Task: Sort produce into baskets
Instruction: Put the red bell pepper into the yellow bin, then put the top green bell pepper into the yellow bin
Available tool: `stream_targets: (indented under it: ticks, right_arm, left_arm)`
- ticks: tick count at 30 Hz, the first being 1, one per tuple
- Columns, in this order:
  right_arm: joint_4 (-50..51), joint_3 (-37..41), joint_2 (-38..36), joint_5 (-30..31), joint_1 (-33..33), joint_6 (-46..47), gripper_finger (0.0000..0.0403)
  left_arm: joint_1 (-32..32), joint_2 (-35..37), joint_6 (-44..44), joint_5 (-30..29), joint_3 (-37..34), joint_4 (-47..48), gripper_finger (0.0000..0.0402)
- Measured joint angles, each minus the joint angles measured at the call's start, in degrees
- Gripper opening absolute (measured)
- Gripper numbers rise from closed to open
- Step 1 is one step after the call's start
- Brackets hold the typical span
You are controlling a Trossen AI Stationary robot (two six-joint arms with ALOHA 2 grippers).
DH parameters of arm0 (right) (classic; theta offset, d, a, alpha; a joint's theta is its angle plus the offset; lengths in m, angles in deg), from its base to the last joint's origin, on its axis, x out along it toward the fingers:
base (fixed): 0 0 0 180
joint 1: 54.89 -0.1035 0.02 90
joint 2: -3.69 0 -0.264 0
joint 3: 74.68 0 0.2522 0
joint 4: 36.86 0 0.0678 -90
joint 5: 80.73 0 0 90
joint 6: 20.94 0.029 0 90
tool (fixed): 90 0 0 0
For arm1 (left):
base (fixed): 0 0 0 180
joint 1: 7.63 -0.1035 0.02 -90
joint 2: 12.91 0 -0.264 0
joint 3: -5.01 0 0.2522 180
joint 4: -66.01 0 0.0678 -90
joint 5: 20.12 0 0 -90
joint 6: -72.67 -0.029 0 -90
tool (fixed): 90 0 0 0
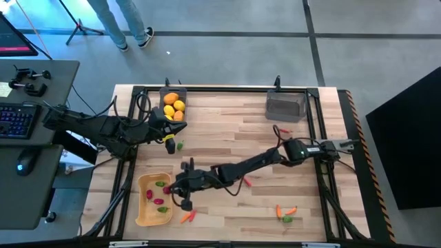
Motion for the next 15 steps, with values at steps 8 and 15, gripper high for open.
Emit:
stream_targets:
  ticks: [8, 15]
  right_arm:
    - [-2.1, -0.1, 0.0, -1.5, 1.2, 1.1, 0.0164]
    - [4.6, 0.1, -2.9, -5.0, 2.1, 0.5, 0.0238]
  left_arm:
    - [0.0, 0.0, 0.7, 0.0, 0.0, 0.0, 0.0000]
    - [0.0, 0.0, -0.2, 0.0, 0.0, 0.0, 0.0000]
